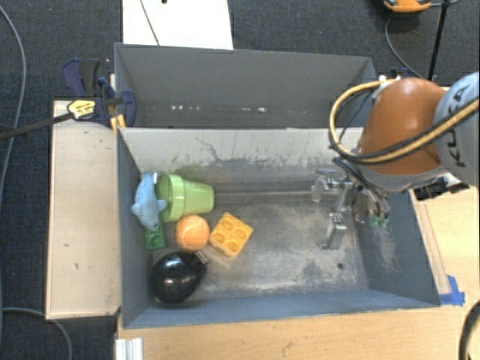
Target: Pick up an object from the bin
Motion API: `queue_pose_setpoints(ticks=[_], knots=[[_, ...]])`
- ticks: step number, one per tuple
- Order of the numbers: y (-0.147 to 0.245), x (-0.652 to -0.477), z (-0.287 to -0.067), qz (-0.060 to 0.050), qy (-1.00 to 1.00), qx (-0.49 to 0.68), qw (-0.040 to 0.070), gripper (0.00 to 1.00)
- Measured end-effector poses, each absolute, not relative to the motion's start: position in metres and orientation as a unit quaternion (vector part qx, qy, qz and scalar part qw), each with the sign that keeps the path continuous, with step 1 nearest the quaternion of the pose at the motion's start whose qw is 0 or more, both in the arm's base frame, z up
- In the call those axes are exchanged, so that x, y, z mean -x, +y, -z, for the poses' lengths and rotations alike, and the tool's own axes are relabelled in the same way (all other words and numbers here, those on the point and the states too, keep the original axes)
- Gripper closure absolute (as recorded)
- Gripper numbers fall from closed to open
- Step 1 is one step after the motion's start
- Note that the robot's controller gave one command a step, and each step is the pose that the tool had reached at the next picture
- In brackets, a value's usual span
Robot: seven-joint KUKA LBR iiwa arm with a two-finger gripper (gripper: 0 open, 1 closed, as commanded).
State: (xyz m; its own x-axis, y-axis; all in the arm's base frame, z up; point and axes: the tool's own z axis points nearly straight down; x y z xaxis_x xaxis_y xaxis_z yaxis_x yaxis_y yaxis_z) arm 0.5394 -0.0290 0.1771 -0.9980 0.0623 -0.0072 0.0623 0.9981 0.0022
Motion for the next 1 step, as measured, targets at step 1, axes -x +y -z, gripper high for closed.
queue_pose_setpoints(ticks=[1], knots=[[0.0043, -0.5449, -0.1667, 0.001, 0.999, -0.033, 0.004, 0.0]])
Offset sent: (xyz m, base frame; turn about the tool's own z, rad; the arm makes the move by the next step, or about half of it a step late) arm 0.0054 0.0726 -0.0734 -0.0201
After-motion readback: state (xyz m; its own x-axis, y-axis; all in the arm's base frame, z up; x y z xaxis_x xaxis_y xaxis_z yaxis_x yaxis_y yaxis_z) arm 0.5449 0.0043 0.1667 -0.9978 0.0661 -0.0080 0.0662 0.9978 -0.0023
